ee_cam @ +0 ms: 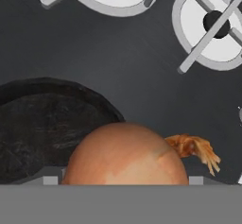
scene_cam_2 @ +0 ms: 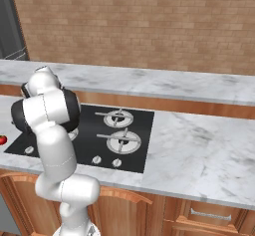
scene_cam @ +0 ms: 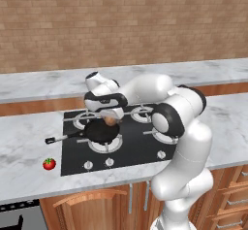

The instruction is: Place the pan on the front left burner on the stove. Then place the tomato and the onion in the pan and turn on the front left burner.

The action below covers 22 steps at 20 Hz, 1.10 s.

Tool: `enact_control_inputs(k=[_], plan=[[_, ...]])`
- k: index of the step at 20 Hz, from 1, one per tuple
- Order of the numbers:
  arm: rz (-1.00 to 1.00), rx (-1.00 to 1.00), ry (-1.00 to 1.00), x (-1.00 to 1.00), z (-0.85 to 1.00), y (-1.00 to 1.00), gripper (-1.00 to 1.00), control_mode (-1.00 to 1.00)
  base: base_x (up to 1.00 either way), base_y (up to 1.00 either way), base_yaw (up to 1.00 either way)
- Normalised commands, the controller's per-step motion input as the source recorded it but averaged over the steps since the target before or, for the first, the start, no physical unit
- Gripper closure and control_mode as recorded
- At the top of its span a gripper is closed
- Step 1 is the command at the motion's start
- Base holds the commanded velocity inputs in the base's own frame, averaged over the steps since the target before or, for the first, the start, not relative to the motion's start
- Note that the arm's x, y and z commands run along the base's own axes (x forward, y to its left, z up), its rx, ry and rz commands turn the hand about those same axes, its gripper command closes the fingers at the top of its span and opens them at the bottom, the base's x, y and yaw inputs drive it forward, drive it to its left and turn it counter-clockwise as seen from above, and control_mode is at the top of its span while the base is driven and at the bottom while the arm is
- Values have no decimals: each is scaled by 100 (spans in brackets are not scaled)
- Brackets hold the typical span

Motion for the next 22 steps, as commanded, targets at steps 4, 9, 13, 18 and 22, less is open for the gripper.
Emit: enact_control_inputs(k=[4,9,13,18,22], plan=[[0,1,0,7,-15,0,100,-100,0,0,0],[0,0,0,5,-16,0,100,-100,0,0,0],[0,1,0,4,-14,0,100,-100,0,0,0],[0,1,0,2,-10,0,100,-100,0,0,0],[0,1,0,7,-6,0,100,-100,0,0,0]])
